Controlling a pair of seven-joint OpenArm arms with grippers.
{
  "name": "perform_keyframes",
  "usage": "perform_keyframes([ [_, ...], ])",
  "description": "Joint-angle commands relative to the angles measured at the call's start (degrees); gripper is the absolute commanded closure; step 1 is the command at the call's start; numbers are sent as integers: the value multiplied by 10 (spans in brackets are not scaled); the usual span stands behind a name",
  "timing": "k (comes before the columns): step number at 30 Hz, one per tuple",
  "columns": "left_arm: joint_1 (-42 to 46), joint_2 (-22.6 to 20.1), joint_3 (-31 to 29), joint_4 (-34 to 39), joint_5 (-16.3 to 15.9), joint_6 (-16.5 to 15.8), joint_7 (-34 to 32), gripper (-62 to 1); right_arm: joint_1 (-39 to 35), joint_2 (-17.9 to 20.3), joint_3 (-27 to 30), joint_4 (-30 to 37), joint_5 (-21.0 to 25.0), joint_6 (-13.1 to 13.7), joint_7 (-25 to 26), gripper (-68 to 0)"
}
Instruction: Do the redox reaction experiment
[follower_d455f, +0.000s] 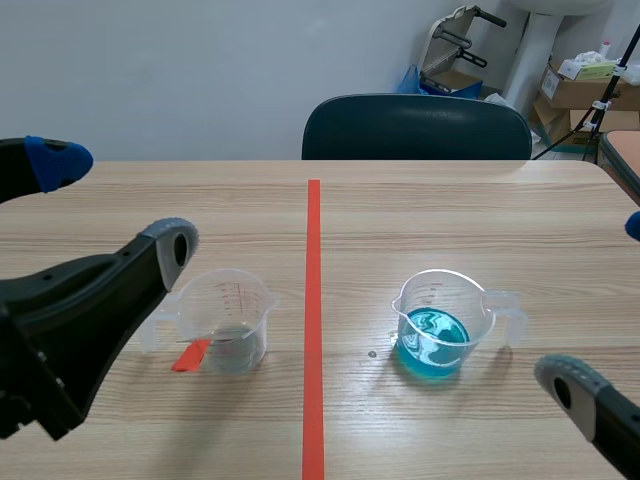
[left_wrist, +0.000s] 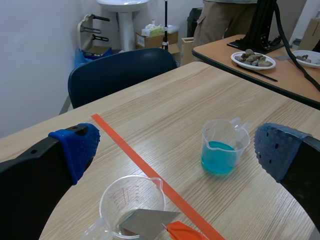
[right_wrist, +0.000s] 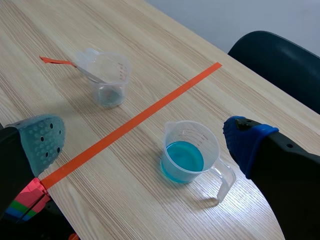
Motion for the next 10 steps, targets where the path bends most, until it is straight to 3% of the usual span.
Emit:
perform_keyframes([
  [1, 4, 3, -1, 11, -2, -1, -6, -623, 2, 4, 3, 2, 10, 0, 6, -679],
  [10, 4, 3, -1, 11, -2, -1, -2, -623, 2, 4, 3, 2, 8, 0, 6, -679],
])
